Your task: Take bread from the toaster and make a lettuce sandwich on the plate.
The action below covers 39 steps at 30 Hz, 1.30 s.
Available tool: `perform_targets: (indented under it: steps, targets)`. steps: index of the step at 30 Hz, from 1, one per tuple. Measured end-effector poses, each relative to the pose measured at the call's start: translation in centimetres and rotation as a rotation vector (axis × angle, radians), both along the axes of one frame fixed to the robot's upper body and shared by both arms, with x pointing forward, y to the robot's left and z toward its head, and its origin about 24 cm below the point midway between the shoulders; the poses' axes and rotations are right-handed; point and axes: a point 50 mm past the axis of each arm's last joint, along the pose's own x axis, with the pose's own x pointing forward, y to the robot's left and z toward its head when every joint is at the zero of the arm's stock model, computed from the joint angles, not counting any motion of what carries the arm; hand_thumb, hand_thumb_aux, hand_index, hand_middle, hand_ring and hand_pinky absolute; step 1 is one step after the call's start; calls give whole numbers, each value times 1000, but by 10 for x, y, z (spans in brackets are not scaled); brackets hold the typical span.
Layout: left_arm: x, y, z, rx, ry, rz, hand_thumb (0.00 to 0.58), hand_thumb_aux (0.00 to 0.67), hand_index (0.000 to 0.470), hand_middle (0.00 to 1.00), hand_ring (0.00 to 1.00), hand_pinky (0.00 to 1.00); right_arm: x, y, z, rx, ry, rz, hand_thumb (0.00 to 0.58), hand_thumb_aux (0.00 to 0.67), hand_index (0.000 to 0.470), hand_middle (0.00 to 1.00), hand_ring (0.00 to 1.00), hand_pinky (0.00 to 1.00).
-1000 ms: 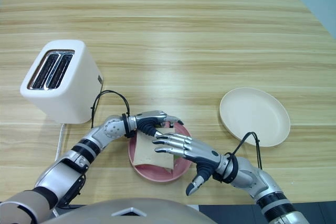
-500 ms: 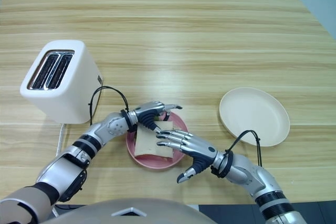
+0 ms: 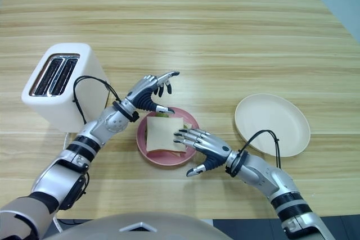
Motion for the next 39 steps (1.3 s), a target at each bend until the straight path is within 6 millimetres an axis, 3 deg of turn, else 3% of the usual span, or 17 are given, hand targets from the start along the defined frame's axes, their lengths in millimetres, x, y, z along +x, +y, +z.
perform_targets:
  steps: [3,5,8,9,10,11,12,13,15,18,22,24,29,34,39]
  targets:
    - [-11,11,26,-115,-199,72,0,0,0,0,0,0,4,1,-1,-10,-21,-18,0,0,0,0,0,0]
    - [-28,29,40,-183,-311,94,0,0,0,0,0,0,5,0,-3,-3,-59,-35,0,0,0,0,0,0]
    - [-59,61,25,-208,-269,76,0,0,0,0,0,0,3,0,4,182,-170,-105,0,0,0,0,0,0]
    - [-69,67,17,-219,-216,51,87,53,37,27,27,27,2,7,14,328,-212,-118,0,0,0,0,0,0]
    - [-85,73,5,-225,-139,13,452,355,249,176,176,176,2,19,34,553,-275,-115,0,0,0,24,24,24]
    - [-96,76,-3,-230,-80,-16,579,649,455,384,384,384,2,24,48,720,-308,-121,352,250,175,318,318,318]
    - [-105,80,-8,-227,-33,-38,580,670,470,729,729,729,3,25,57,836,-325,-134,520,455,319,1000,1000,1000]
    - [-117,85,-15,-218,29,-57,580,670,470,1000,1000,1000,5,22,64,940,-336,-173,580,670,470,1000,1000,1000]
    - [-133,88,-25,-199,121,-96,580,670,470,1000,1000,1000,8,12,67,1006,-325,-230,580,670,470,1000,1000,1000]
    - [-155,92,-41,-129,264,-143,580,670,470,1000,1000,1000,-3,-5,45,830,-191,-207,580,670,470,1000,1000,1000]
    - [-180,89,-65,-33,481,-231,580,670,470,1000,1000,1000,-52,-31,0,420,172,-38,580,670,470,1000,1000,1000]
    - [-184,85,-73,-2,553,-254,580,670,470,1000,1000,1000,-64,-31,-7,367,251,10,580,670,470,1000,1000,1000]
    - [-162,62,-88,-20,623,-205,580,670,470,1000,1000,1000,-51,-11,-15,301,240,46,580,670,470,1000,1000,1000]
    - [-118,31,-95,-15,548,-145,580,670,470,1000,1000,1000,-15,15,-26,304,104,-76,580,670,470,1000,1000,1000]
    - [-80,8,-100,-25,471,-55,580,670,470,1000,1000,1000,30,36,-24,376,-48,-236,580,670,470,1000,1000,1000]
